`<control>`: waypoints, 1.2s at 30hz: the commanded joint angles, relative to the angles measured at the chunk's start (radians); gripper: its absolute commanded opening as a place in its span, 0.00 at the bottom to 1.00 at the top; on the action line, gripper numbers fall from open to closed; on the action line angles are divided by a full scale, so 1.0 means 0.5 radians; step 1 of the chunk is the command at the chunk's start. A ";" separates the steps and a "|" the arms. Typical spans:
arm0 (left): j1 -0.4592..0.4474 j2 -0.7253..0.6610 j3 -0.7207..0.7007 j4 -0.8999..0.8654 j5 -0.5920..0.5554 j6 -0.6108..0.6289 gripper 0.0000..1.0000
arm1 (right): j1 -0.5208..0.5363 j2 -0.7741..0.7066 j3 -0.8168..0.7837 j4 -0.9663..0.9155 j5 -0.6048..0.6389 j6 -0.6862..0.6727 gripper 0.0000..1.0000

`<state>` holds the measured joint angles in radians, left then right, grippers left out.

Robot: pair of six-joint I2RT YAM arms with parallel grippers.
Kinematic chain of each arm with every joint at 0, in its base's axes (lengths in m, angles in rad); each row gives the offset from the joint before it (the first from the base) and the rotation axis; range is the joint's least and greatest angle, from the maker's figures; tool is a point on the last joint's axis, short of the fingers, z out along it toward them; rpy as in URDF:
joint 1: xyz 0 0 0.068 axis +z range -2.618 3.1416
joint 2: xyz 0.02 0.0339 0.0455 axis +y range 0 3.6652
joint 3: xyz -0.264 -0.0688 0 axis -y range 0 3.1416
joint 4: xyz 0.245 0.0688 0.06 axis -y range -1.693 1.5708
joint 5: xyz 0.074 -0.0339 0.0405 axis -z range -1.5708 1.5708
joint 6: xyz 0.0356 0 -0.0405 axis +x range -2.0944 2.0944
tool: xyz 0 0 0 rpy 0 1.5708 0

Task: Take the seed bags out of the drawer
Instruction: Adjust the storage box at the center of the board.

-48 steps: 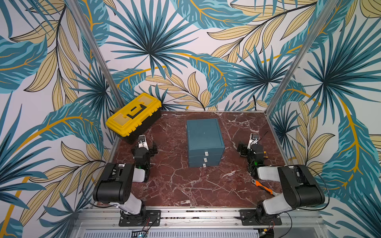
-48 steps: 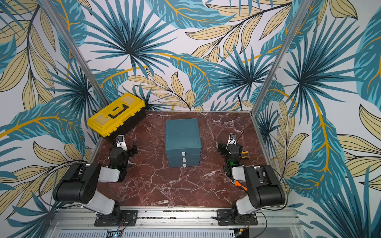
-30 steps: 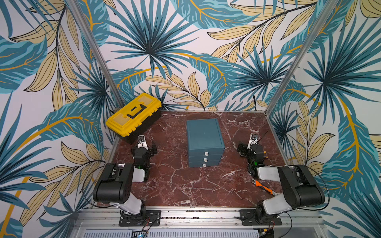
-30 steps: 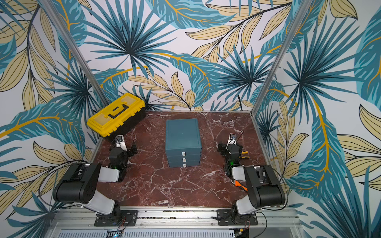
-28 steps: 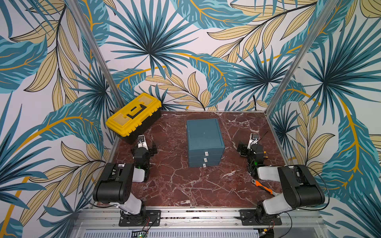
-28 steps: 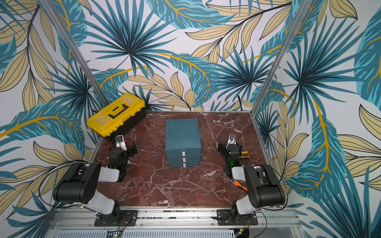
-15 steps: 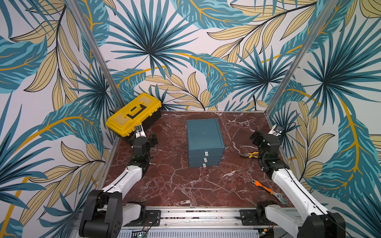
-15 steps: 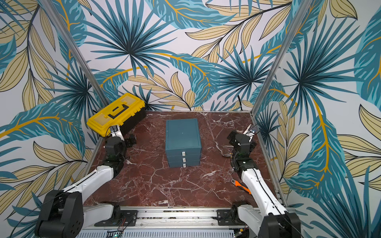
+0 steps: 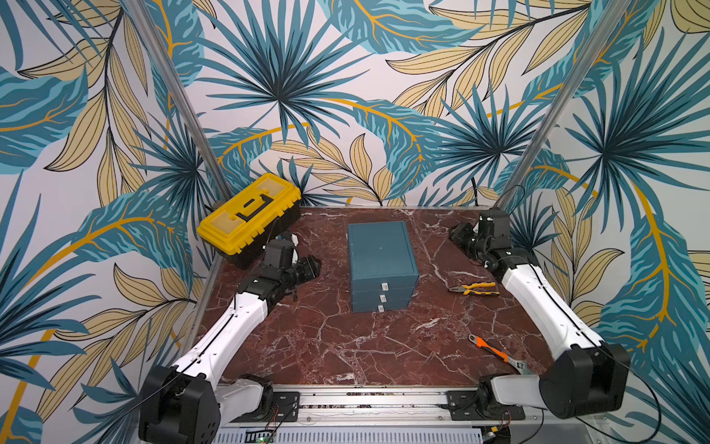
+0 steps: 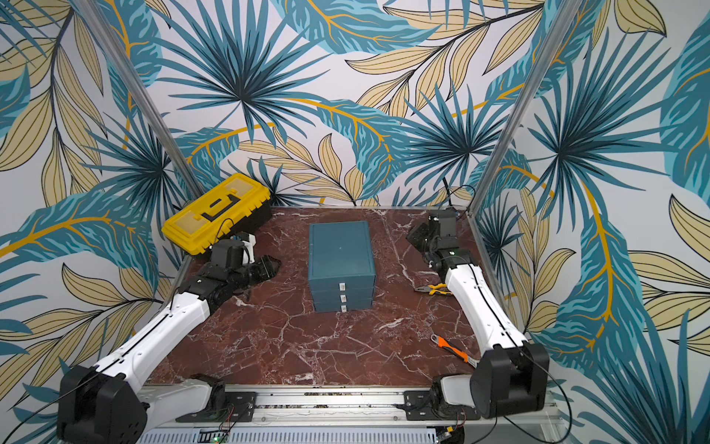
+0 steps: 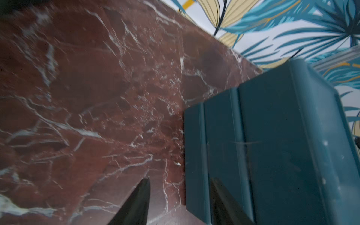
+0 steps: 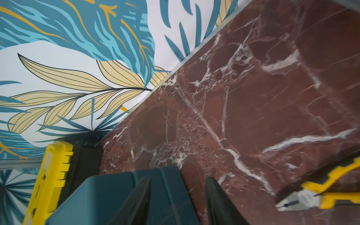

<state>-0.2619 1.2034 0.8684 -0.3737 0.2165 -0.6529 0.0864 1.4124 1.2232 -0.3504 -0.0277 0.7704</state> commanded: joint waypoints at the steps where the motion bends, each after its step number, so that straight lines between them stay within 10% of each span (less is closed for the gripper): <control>1: -0.086 0.066 0.068 -0.159 0.223 -0.103 0.48 | 0.025 0.298 0.246 -0.235 -0.275 0.064 0.44; 6: -0.191 0.147 -0.007 0.012 0.271 -0.213 0.46 | 0.099 0.791 0.683 -0.437 -0.487 0.012 0.29; 36: -0.418 0.079 -0.093 -0.035 0.169 -0.179 0.49 | 0.545 1.675 1.440 -0.394 -0.929 0.142 0.31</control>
<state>-0.4641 1.3018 0.8543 -0.4011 0.3225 -0.7494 0.3370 2.2314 1.9179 -0.5259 -0.4538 0.8223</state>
